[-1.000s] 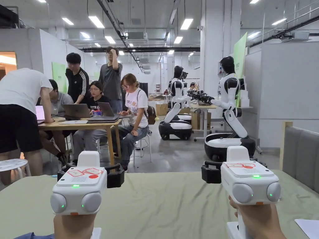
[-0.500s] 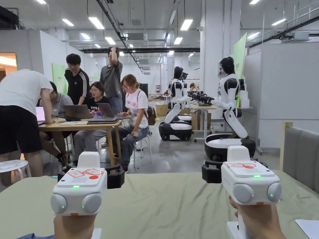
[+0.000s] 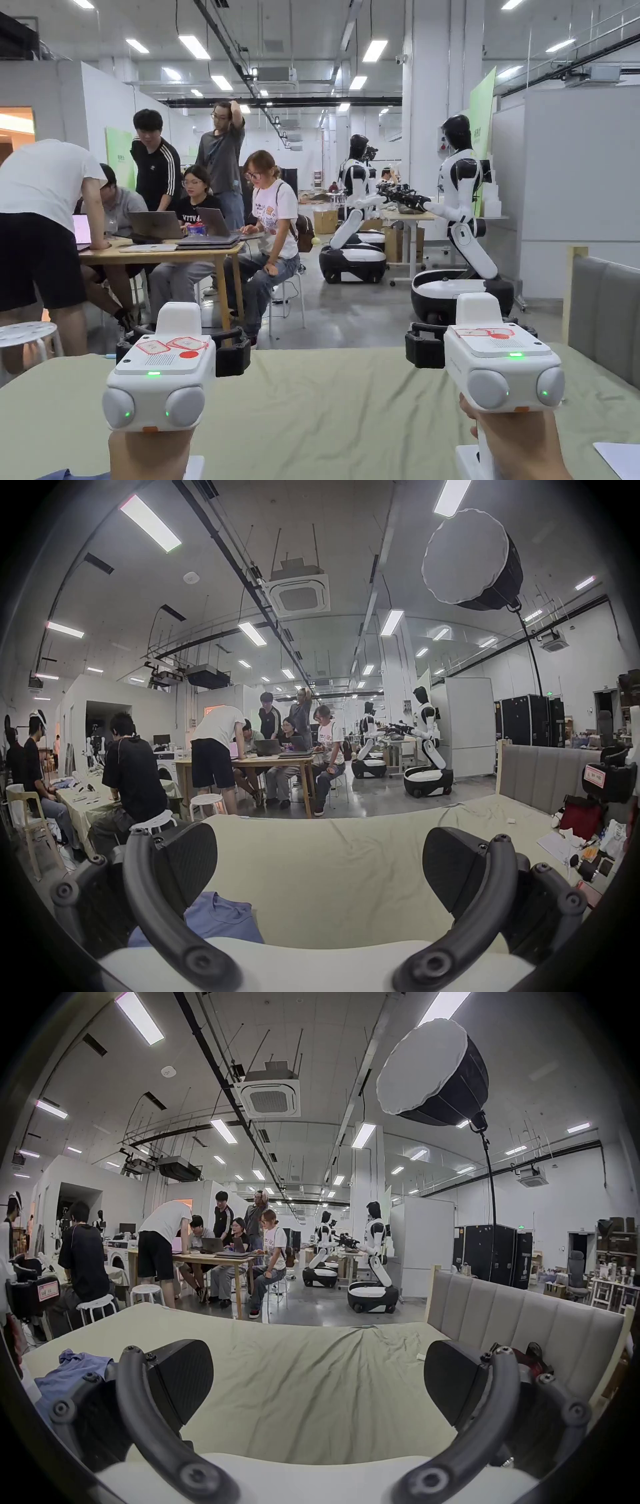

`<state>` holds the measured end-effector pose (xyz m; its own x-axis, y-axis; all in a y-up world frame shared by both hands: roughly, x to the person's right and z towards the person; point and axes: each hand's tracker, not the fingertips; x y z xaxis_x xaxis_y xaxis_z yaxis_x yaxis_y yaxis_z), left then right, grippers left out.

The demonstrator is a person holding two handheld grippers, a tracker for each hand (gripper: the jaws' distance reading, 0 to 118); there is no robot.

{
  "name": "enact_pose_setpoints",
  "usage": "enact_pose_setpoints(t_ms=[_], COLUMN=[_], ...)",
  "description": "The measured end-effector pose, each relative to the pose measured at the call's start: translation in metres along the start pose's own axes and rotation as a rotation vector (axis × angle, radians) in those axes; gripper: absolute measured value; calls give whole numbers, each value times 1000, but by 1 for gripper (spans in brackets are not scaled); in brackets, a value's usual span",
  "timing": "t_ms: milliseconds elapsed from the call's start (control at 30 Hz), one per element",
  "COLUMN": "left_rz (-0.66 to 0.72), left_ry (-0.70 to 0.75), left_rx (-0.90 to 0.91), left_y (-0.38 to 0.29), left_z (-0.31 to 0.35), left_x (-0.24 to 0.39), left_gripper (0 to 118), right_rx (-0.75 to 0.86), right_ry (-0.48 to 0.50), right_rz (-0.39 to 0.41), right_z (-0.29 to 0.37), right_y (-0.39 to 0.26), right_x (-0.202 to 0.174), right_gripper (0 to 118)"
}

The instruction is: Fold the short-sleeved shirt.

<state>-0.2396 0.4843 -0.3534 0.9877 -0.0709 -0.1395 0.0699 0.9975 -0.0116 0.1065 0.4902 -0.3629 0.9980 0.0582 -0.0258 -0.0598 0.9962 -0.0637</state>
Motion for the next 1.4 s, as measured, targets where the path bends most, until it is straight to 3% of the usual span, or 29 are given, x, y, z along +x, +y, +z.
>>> enact_pose_setpoints(t_ms=[1400], left_rz=[0], left_ry=[-6], left_rx=[21], left_y=[-1], left_z=[2], left_x=[4], left_gripper=[118], right_rx=[13], right_ry=[11], right_rz=[5], right_z=[-4], right_y=[-4], right_x=[6], right_gripper=[118])
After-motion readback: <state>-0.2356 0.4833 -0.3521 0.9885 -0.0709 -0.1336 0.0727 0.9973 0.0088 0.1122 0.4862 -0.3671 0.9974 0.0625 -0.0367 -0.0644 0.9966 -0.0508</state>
